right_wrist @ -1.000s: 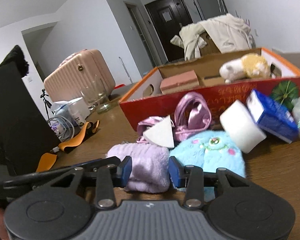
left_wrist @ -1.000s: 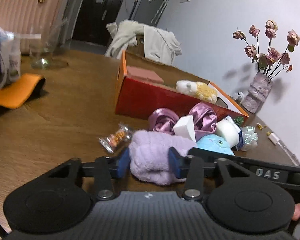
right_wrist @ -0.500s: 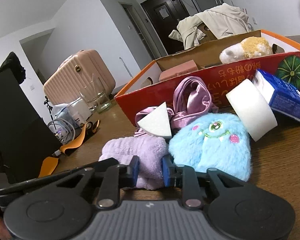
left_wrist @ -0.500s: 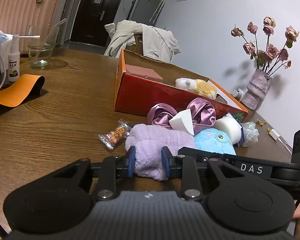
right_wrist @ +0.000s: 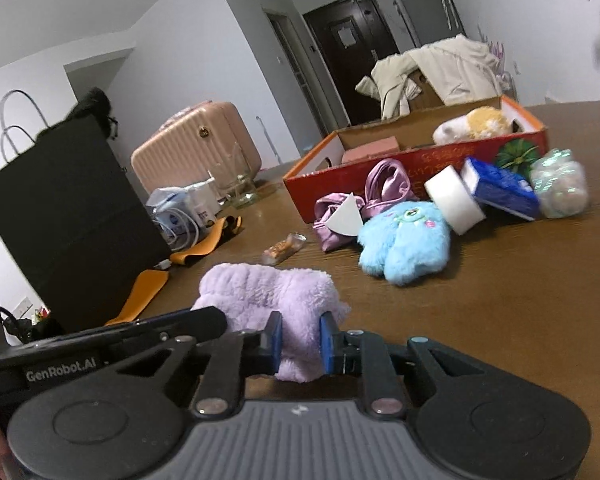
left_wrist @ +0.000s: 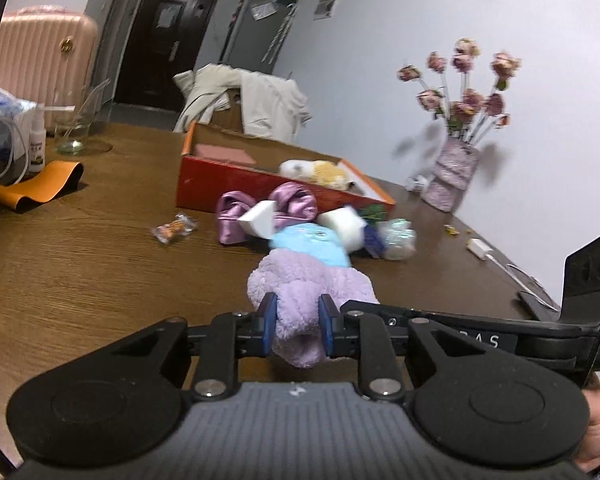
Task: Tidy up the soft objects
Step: 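Carry the lavender towel into the box and open the right gripper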
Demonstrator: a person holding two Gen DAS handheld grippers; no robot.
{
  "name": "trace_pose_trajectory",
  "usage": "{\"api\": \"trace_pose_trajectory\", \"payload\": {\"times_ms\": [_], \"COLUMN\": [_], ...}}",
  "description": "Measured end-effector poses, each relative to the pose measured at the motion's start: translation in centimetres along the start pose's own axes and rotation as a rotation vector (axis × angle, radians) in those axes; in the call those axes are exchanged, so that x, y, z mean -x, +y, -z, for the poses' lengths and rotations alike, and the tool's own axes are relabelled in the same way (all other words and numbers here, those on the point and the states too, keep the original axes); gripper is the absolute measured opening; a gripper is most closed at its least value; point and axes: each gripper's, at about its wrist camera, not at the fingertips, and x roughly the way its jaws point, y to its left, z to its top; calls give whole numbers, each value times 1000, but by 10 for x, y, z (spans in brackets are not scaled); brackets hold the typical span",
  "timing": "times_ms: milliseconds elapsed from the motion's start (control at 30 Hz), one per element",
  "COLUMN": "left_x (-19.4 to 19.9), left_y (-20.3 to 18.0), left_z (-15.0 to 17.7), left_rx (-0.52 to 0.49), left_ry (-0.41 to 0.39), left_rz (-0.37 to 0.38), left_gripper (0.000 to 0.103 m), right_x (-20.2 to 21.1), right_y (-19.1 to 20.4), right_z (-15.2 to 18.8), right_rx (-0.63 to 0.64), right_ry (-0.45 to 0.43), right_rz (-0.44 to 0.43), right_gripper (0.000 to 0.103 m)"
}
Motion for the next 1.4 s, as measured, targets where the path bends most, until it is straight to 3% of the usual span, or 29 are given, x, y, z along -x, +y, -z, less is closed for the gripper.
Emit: {"api": "trace_pose_trajectory", "payload": {"times_ms": [267, 467, 600, 700, 867, 1033, 1233, 1333, 1400], "left_x": [22, 8, -22, -62, -164, -264, -364, -382, -379], "left_y": [-25, -26, -21, -14, 3, 33, 83, 91, 100], "left_z": [3, -11, -50, -100, -179, -227, -235, -228, -227], "left_rx": [-24, -10, 2, 9, 63, 159, 221, 142, 131], "left_ry": [-37, -34, -40, -44, 37, 108, 247, 301, 303], "left_rz": [21, 46, 61, 103, 156, 132, 12, -74, -78], "left_gripper": [23, 22, 22, 22, 22, 22, 22, 22, 24], "right_x": [36, 36, 24, 6, -48, -139, -251, -285, -293], "right_y": [5, -5, -12, -22, -56, -92, -129, -133, -136], "right_z": [2, -12, -48, -96, -189, -262, -289, -284, -276], "right_rx": [4, -7, 18, 69, 102, 113, 61, 57, 40], "right_ry": [-60, -85, -111, -148, -154, -53, 96, 148, 168], "right_rz": [8, 17, 12, 30, 105, 185, 229, 242, 211], "right_gripper": [19, 19, 19, 19, 18, 18, 18, 17, 17]}}
